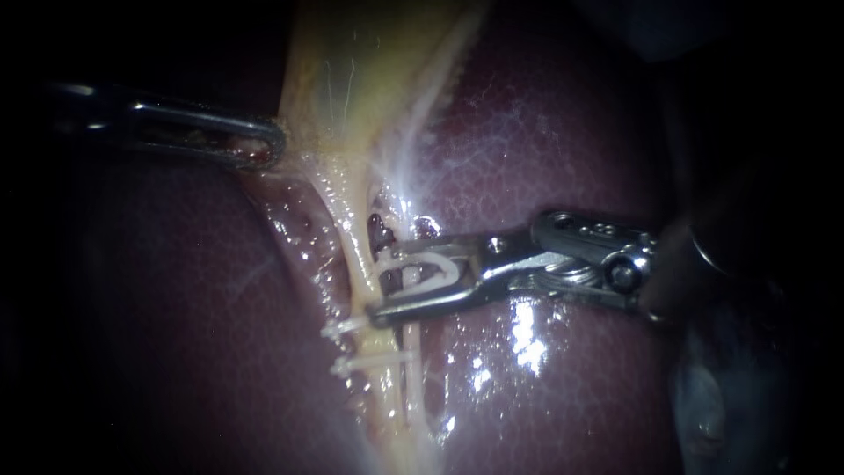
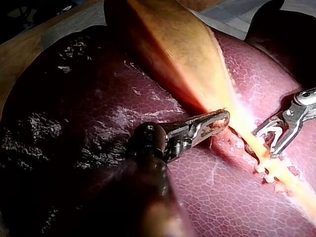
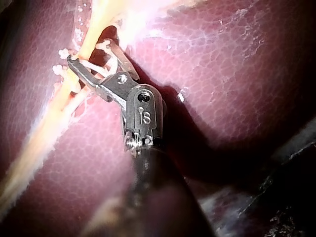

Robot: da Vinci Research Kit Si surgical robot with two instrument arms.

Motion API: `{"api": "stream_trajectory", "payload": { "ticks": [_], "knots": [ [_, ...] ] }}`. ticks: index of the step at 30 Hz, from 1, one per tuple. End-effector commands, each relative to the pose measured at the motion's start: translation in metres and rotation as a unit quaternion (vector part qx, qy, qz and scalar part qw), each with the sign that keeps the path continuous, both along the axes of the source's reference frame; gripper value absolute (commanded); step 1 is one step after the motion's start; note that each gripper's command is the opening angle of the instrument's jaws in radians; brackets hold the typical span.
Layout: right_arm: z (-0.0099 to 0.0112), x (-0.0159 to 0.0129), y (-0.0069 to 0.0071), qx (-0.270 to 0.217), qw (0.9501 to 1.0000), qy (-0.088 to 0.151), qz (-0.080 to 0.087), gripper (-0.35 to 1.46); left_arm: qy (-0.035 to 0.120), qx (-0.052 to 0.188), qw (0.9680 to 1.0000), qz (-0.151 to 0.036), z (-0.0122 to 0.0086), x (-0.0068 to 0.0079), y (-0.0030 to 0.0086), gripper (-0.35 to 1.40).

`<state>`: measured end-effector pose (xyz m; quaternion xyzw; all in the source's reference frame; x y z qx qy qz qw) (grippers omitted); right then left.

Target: Clipping third clip left tube

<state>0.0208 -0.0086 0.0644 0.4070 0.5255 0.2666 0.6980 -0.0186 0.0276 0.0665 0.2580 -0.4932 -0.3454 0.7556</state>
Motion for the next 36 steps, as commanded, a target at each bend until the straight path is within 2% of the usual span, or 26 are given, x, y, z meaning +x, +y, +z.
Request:
{"api": "stream_trajectory", "payload": {
  "ticks": [1,11,16,19,25,29,32,36],
  "knots": [
    [0.0,0.0002,0.0,0.003,1.0,0.005,-0.001,0.5,0.0,0.0,1.0,0.0,0.0,0.0,0.0,-0.35],
    [-0.001,0.0032,0.0003,0.049,0.9974,0.052,0.007,0.5,0.001,0.0,1.0,-0.001,0.0001,-0.0001,0.0,-0.35],
    [-0.0025,0.0045,0.001,0.069,0.9943,0.08,0.012,0.5,0.0,0.0,1.0,0.0,0.0001,-0.0001,0.0,-0.35],
    [-0.0037,0.0047,0.0017,0.077,0.993,0.088,0.017,0.5,0.0,0.0,1.0,0.0,0.0001,-0.0002,0.0,-0.35],
    [-0.0059,0.0048,0.0027,0.085,0.9913,0.098,0.023,0.49,0.0,0.0,1.0,0.0,0.0001,-0.0002,-0.0001,-0.35],
    [-0.0064,0.0046,0.0032,0.096,0.9903,0.097,0.024,0.47,-0.001,0.0,1.0,0.001,0.0002,-0.0002,-0.0001,-0.35],
    [-0.0064,0.0042,0.0035,0.106,0.9894,0.097,0.024,0.42,-0.001,0.0,1.0,0.001,0.0002,-0.0002,-0.0001,-0.35],
    [-0.0063,0.0037,0.0038,0.113,0.9886,0.096,0.026,0.25,-0.001,0.0,1.0,0.001,0.0002,-0.0002,-0.0001,-0.35]
  ]
}}
